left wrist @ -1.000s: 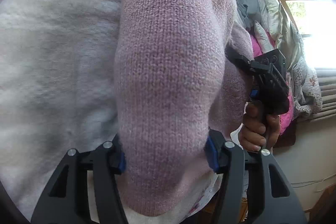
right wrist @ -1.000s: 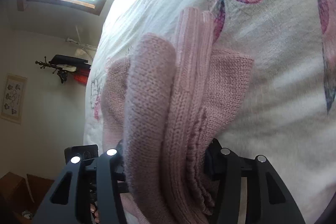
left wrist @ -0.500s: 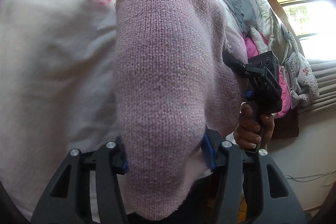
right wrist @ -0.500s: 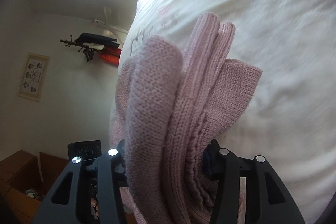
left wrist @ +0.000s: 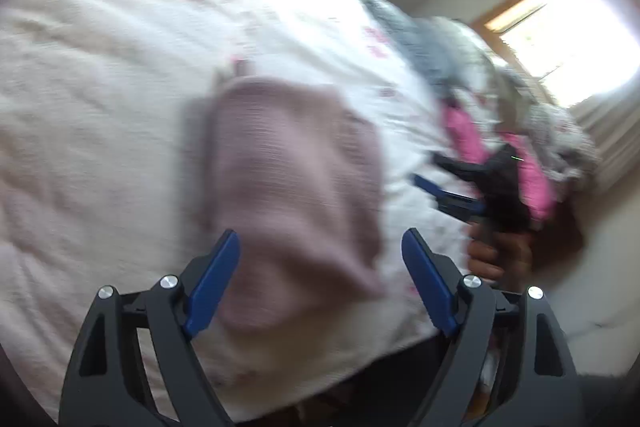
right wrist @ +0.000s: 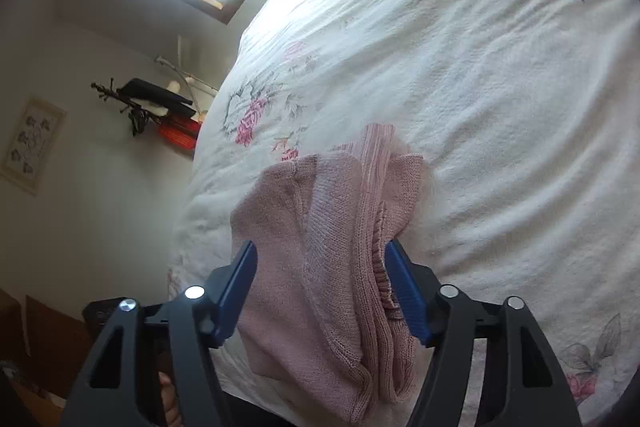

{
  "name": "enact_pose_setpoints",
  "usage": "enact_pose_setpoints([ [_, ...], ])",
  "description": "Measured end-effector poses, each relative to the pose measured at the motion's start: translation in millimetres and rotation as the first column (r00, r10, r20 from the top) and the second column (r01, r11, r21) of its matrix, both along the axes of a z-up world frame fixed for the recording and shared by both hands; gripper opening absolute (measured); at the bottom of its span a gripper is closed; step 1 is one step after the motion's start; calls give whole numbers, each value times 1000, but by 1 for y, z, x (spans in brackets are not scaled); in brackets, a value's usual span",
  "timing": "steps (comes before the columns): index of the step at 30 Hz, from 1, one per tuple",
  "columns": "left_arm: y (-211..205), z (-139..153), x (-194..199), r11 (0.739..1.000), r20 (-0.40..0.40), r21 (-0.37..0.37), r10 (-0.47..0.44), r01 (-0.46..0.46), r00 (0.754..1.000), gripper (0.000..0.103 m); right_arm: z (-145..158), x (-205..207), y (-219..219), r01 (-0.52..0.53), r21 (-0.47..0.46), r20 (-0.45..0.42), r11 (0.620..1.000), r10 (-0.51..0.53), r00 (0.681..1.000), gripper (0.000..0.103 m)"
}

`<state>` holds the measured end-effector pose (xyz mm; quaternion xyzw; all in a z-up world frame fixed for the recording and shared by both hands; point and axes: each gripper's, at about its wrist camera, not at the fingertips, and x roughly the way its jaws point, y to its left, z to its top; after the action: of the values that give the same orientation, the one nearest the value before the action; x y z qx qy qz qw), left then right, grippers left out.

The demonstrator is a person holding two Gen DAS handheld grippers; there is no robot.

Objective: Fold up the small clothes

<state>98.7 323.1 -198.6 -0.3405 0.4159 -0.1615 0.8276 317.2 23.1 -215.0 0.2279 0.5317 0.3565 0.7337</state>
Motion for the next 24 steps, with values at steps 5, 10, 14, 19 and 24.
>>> enact_pose_setpoints([
  [5, -61, -24, 14, 985, -17, -12, -175, 175, 984, 74, -25, -1, 39, -49, -104, -18, 993, 47, 999, 53],
  [10, -85, -59, 28, 977, -99, -56, -210, 205, 973, 74, -19, 0, 34, -8, -144, 89, 990, 21, 996, 10],
  [14, -93, -52, 26, 964, -63, -90, -256, 250, 965, 73, -32, 17, 24, 35, -173, 75, 984, -23, 997, 11],
  [19, -32, -5, 50, 975, 64, -162, -146, 155, 987, 74, -41, 16, 29, -43, -151, 36, 988, 49, 998, 16],
  [24, 14, -20, 136, 958, -7, -240, -166, 160, 986, 74, -10, 14, 11, 25, -81, 95, 996, -18, 995, 20],
])
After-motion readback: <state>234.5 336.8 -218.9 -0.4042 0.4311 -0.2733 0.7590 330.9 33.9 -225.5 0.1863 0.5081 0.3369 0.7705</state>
